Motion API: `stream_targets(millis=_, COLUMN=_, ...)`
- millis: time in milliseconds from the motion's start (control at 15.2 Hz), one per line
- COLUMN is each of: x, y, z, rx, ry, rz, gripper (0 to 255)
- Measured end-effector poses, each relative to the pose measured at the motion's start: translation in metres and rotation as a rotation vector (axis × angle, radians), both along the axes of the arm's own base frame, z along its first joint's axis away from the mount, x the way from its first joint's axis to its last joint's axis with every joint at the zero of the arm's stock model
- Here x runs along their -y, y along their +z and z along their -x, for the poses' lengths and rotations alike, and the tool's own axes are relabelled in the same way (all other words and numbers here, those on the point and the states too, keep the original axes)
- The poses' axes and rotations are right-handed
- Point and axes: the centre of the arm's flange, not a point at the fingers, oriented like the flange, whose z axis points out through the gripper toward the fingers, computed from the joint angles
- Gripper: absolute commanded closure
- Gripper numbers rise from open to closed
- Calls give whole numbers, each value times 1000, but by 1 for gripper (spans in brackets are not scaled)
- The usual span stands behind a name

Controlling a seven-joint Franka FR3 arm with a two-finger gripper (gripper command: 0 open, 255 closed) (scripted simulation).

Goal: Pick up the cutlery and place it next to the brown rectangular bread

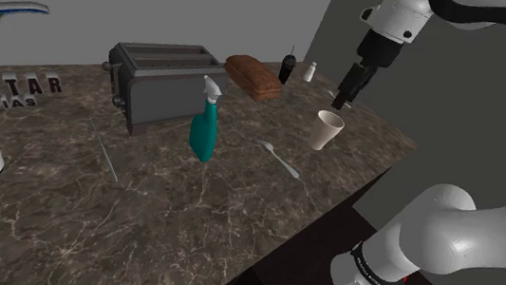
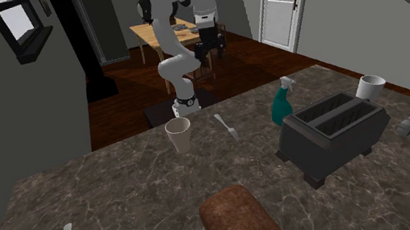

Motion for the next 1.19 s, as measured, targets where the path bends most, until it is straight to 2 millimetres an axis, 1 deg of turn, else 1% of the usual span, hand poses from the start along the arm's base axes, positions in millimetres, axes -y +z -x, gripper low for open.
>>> stream_targets(millis=66, x=0, y=0, z=0, rx=0, ry=0, rz=0, gripper=0)
stream_targets(millis=132, x=0, y=-6, z=-4, rx=-4, ry=-4, rz=1, gripper=0)
stream_targets(millis=330, x=0, y=-37, z=-18, rx=-25, ry=-25, rz=9, gripper=0)
stream_targets(millis=396, x=0, y=-49, z=-27, rx=-32, ry=-33, rz=12, gripper=0)
stream_targets(millis=528, x=-3, y=-71, z=-36, rx=-47, ry=-50, rz=18, gripper=0)
stream_targets(millis=594, x=0, y=-82, z=-46, rx=-55, ry=-58, rz=21, gripper=0)
stream_targets(millis=660, x=-1, y=-94, z=-48, rx=-63, ry=-67, rz=24, gripper=0)
stream_targets(millis=792, x=-6, y=-121, z=-62, rx=-79, ry=-83, rz=31, gripper=0)
stream_targets(millis=924, x=-3, y=-146, z=-73, rx=-94, ry=-100, rz=36, gripper=0)
stream_targets(millis=990, x=0, y=-162, z=-79, rx=-102, ry=-108, rz=40, gripper=0)
stream_targets(millis=1188, x=1, y=-198, z=-96, rx=-125, ry=-133, rz=49, gripper=0)
